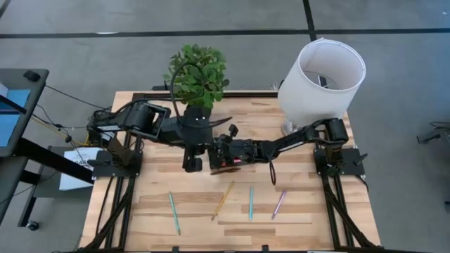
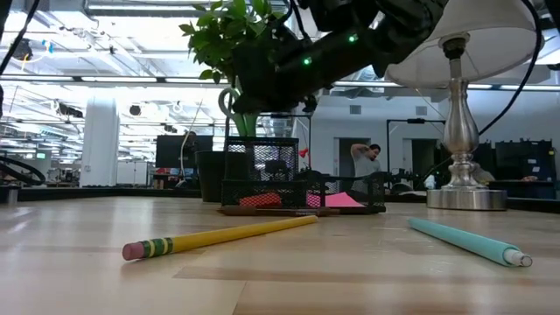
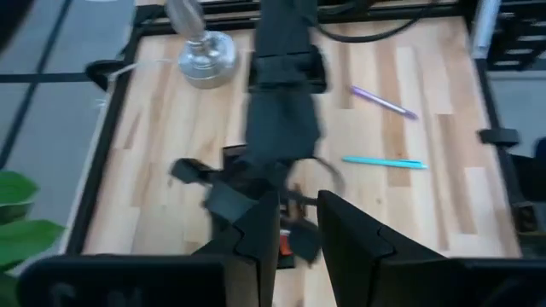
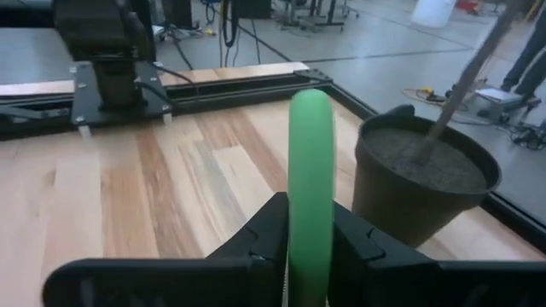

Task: Pick and place office supplies into organizer
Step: Put the green scissors into the black desk organizer, then put the brown pen into the black desk organizer

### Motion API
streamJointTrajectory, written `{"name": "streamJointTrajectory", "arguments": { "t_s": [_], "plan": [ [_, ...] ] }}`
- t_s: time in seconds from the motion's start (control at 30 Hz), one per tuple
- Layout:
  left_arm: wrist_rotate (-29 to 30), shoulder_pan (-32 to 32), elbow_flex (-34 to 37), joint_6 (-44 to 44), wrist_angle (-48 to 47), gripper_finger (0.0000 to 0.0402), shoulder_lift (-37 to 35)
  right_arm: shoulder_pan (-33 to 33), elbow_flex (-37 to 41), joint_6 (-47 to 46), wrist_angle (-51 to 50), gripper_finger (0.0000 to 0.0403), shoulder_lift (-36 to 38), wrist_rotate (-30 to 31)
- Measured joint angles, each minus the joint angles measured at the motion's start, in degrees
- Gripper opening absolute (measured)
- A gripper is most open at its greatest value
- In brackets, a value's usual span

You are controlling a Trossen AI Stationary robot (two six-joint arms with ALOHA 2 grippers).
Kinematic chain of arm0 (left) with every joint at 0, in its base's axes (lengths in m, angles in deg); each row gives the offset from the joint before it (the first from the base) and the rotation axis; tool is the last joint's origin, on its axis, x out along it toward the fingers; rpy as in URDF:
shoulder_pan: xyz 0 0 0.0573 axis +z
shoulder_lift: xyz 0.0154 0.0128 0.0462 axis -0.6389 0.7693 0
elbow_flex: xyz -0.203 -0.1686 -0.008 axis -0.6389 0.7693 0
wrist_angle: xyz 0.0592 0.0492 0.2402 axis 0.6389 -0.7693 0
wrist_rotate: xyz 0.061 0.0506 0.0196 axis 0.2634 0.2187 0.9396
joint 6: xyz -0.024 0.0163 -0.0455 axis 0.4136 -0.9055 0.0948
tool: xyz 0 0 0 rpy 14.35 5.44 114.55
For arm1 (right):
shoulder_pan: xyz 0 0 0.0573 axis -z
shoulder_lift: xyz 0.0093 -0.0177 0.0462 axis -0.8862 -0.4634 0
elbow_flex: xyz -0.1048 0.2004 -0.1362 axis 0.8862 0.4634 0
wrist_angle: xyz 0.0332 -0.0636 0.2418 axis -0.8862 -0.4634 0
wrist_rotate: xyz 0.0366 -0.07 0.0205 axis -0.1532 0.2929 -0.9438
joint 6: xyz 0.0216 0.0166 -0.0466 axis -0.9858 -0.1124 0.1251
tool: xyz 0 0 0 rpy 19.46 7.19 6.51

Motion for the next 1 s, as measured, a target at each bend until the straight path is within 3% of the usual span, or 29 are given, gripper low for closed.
{"name": "streamJointTrajectory", "arguments": {
  "t_s": [0.33,0.57,0.77,1.0],
  "plan": [
    [1.4,0.0,0.0,0.1,0.3,0.0075,0.0,-1.7,0.0,3.4,-1.2,0.0064,0.2,0.0],
    [1.3,0.0,0.0,0.2,0.6,0.0075,0.0,-1.5,-4.0,3.0,-10.0,0.0123,0.6,0.2],
    [1.3,0.0,0.0,0.2,0.6,0.0075,0.0,-2.2,-6.0,4.1,-11.3,0.0181,0.6,0.3],
    [1.3,0.0,0.0,0.7,0.1,0.0075,0.0,-5.4,-9.3,7.6,-23.3,0.0198,1.5,6.3]
  ]
}}
